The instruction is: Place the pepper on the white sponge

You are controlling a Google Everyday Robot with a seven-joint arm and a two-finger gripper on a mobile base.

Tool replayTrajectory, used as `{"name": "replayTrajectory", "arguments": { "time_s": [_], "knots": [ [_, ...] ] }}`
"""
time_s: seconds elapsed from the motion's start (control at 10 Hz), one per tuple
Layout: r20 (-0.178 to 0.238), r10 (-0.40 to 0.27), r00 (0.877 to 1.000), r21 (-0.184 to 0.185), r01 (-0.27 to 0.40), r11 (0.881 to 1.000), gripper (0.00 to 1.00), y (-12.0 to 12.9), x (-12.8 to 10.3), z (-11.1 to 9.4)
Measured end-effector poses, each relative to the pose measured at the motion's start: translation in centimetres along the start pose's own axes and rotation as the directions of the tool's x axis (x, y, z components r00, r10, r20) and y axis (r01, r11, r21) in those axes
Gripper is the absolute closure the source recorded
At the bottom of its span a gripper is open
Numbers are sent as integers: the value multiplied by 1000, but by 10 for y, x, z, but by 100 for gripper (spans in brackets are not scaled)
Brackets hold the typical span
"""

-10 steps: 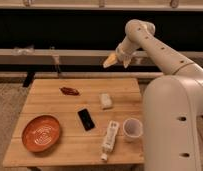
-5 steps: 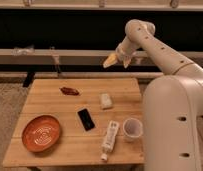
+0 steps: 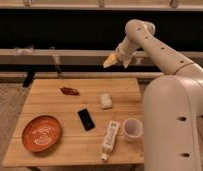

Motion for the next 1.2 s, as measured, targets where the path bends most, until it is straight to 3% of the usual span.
{"name": "replayTrajectory", "arguments": {
  "time_s": [0.4,0.5,0.7,0.9,1.0,1.2],
  "knots": [
    [-2,-29,1000,2,29,1000,20,4,0,5],
    [-5,-52,999,-1,52,999,20,13,-2,9],
    [-18,-138,990,-7,138,990,20,53,-8,28],
    [-38,-227,973,-18,226,974,20,102,-12,51],
    [-53,-285,957,-26,284,958,20,133,-10,69],
    [-67,-373,925,-23,373,928,20,167,-2,102]
  ]
}}
